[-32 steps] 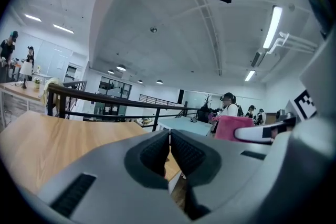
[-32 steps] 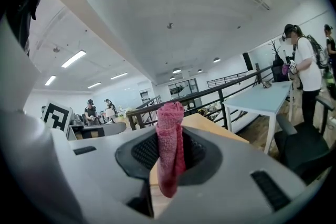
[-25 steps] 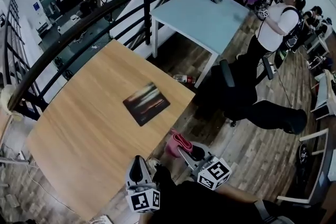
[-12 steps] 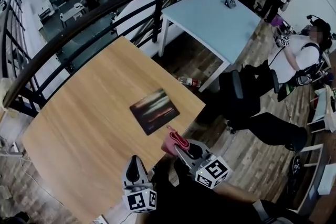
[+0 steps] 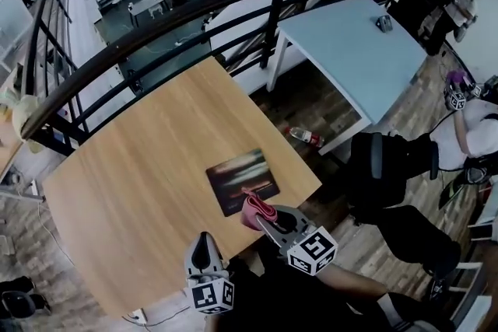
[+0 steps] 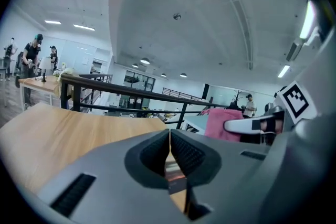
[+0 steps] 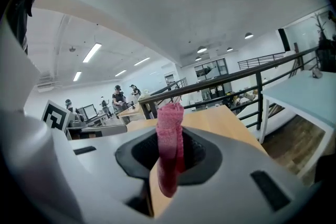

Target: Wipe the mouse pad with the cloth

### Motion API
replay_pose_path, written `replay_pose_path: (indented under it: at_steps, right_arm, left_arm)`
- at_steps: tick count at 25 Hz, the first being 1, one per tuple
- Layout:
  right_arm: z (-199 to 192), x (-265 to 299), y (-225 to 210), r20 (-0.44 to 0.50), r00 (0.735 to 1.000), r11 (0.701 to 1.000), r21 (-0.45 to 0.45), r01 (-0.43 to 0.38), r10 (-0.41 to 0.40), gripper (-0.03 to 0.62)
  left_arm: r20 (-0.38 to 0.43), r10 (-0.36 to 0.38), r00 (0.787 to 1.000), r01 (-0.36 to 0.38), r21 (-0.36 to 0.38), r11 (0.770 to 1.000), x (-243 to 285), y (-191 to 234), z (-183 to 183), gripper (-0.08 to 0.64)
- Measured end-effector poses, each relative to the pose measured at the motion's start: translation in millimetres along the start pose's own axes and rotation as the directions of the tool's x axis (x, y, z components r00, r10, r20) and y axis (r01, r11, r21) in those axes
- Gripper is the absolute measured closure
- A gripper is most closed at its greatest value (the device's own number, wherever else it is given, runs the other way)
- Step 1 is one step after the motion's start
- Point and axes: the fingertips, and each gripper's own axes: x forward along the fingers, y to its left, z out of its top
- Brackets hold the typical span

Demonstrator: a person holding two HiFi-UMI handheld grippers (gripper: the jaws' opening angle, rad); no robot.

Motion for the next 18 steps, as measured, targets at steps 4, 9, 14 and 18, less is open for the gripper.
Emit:
replay_pose_path:
  at_steps: [4,9,14,18]
  right_arm:
    - [-4.9,18.8,-25.5,-0.047,0.995,0.996,-0.003,-0.089,0.089,0.517]
    - [-11.3,41.3,-46.5,-0.098,0.982,0.986,-0.001,-0.164,0.164,0.517]
    - [-22.2,71.5,-55.4,-0.147,0.968,0.979,0.011,-0.204,0.203,0.517]
    - [-38.1,108.8,-61.5,-0.185,0.960,0.978,0.016,-0.210,0.210,0.517]
  left_arm:
    - [-0.012,0.069,0.998,-0.070,-0.023,0.997,19.5,-9.0,-14.8,0.534]
    - [-0.051,0.139,0.989,-0.141,-0.035,0.989,40.5,-11.2,-41.0,0.534]
    - [-0.131,0.142,0.981,-0.152,-0.068,0.986,65.3,-4.1,-81.3,0.534]
    - [-0.215,0.108,0.971,-0.136,-0.115,0.984,89.4,12.7,-123.5,0.534]
